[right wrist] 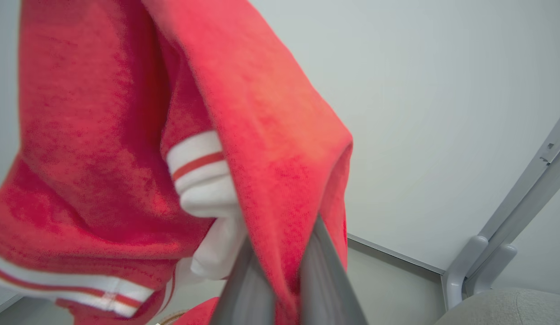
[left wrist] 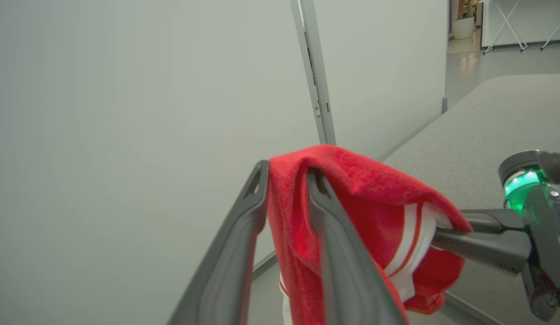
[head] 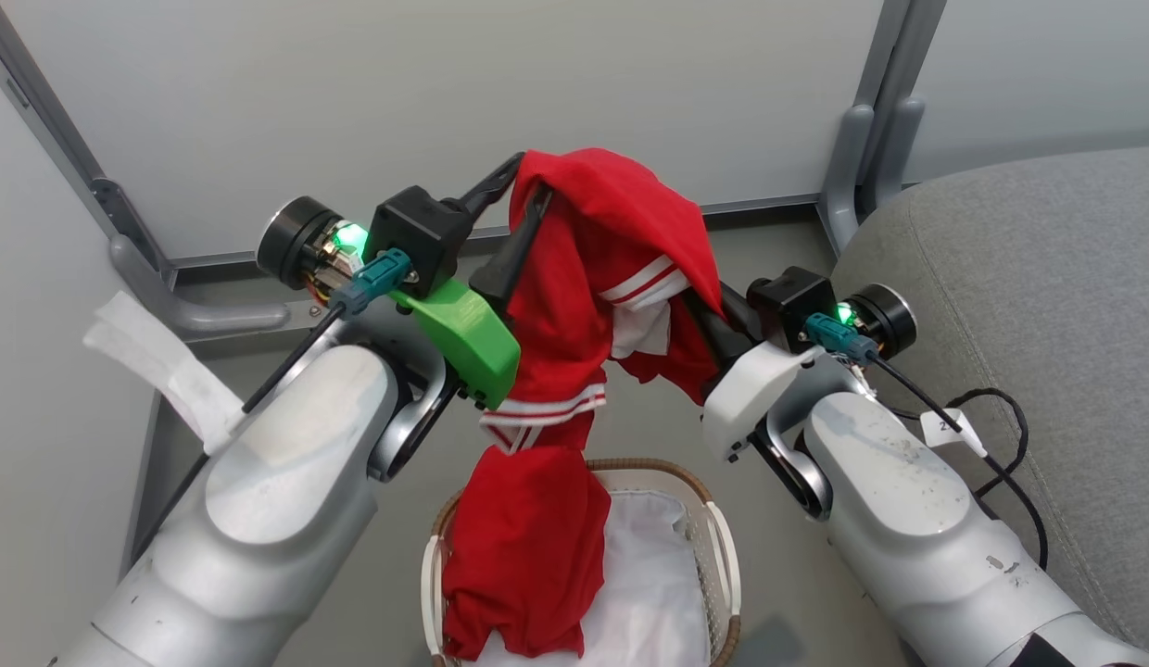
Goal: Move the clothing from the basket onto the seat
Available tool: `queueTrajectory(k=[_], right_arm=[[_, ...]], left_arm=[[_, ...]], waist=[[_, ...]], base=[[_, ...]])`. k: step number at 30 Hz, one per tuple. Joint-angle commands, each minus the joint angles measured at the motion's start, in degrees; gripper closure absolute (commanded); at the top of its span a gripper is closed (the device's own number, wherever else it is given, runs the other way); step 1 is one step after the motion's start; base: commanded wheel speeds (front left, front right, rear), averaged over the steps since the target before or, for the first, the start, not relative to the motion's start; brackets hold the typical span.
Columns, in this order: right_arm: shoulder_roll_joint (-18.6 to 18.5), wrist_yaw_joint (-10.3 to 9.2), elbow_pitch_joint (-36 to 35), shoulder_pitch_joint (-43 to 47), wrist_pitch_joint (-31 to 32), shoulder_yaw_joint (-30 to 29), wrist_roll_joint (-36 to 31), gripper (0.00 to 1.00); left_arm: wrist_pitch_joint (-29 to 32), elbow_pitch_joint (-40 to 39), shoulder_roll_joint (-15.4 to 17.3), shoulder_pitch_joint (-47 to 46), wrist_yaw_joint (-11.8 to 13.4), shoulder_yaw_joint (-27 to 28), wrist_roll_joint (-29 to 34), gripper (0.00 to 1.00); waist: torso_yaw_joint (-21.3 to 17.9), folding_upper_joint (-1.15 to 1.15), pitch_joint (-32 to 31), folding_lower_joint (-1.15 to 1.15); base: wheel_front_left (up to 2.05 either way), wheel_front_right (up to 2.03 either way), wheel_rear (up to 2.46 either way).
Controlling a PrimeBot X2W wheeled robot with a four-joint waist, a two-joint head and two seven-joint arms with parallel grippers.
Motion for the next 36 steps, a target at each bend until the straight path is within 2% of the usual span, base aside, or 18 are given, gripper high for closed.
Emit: queueTrajectory(k=[1,9,16,24,36], right_arm=[[-0.2,-0.06,-0.6,0.8,-0.3,-0.8,-0.6,1.00],[-0.2,-0.06,-3.2,1.2,-0.3,-5.9,-3.5,1.00],[-0.2,-0.06,-3.8,1.4,-0.3,-9.8,-7.5,1.00],[-0.7,-0.06,-5.4,3.2,-0.3,-14.6,-10.5,1.00],[-2.8,-0.06,-11.2,7.9,-0.3,-21.3,-11.5,1.00]], left_arm=[[-0.4,0.2,0.6,1.2,0.4,0.3,-0.2,0.00],[-2.8,1.0,2.1,6.0,1.6,1.2,-2.2,0.00],[-6.7,0.8,0.6,10.9,2.8,1.2,-3.5,0.00],[-9.4,2.0,-1.0,14.7,2.6,0.2,-3.8,0.00],[-10.8,3.3,-1.4,15.1,2.7,-0.5,-2.5,0.00]], waist=[[-0.1,0.00,0.0,0.00],[-1.0,0.00,0.6,0.00],[-3.5,0.00,2.4,0.00],[-9.0,0.00,5.1,0.00],[-18.5,0.00,9.1,0.00]], base=[[0.00,0.00,0.00],[0.00,0.00,0.00],[0.00,0.00,0.00],[0.00,0.00,0.00],[0.00,0.00,0.00]])
